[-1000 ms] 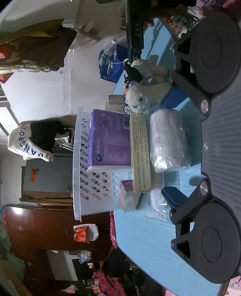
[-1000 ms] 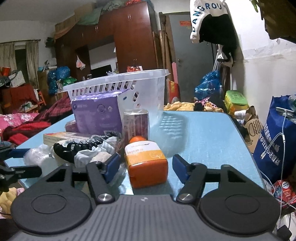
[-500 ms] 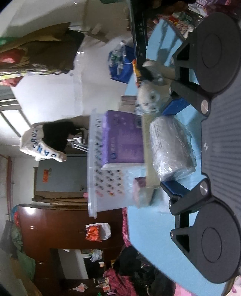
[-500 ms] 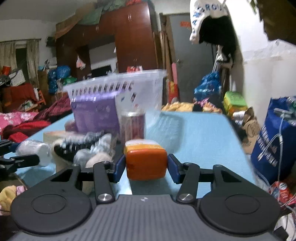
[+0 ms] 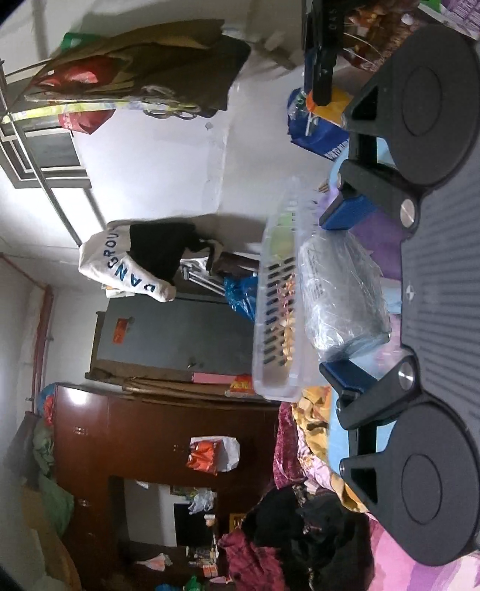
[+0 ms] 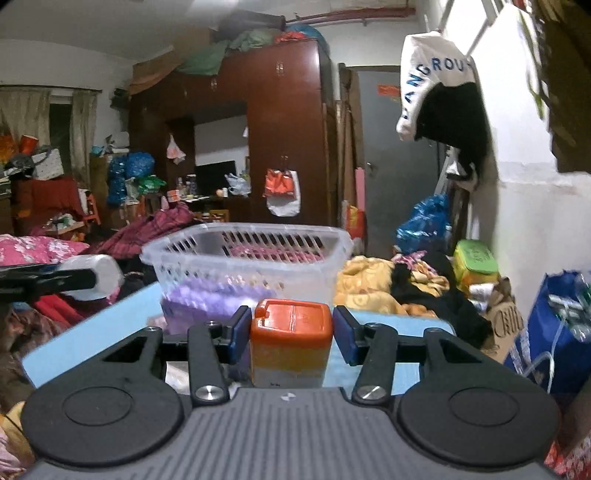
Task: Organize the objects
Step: 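Carry the roll and bottle over the white basket and open both tools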
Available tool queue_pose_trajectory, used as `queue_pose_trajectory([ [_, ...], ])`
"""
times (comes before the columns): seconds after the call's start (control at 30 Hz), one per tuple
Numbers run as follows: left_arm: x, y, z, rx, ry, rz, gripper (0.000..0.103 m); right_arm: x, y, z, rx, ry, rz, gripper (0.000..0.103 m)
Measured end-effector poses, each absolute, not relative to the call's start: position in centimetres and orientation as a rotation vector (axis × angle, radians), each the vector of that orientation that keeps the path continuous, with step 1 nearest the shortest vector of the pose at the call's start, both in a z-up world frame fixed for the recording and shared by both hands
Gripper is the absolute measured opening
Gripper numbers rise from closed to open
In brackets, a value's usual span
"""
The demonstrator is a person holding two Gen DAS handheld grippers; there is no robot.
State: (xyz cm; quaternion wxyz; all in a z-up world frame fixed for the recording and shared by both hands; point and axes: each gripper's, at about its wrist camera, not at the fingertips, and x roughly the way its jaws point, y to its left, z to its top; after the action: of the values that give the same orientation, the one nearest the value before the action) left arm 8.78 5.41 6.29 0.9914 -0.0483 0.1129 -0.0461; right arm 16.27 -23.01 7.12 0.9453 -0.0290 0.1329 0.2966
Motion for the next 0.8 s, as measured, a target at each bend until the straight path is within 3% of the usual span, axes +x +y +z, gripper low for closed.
queue_pose_trajectory([
  [0.13,13.0,5.5,10.1,-0.084,0.215,-0.058,0.079,18.3,-20.7,11.0,-0.056,0.231,0.599,0.052],
  [0.3,21.9,5.6,11.9,-0.066,0.368,-0.033,0.079,23.1,-15.9,13.7,-0.067,0.245,0.575,0.052],
  [0.5,30.0,6.1,8.7,-0.097,0.592,-0.048,0.079,30.0,-11.1,10.4,-0.12,0.434,0.527,0.052],
  [0.8,32.8,5.7,5.4,-0.064,0.728,-0.059,0.079,32.8,-9.4,6.7,-0.17,0.581,0.495,0.052],
])
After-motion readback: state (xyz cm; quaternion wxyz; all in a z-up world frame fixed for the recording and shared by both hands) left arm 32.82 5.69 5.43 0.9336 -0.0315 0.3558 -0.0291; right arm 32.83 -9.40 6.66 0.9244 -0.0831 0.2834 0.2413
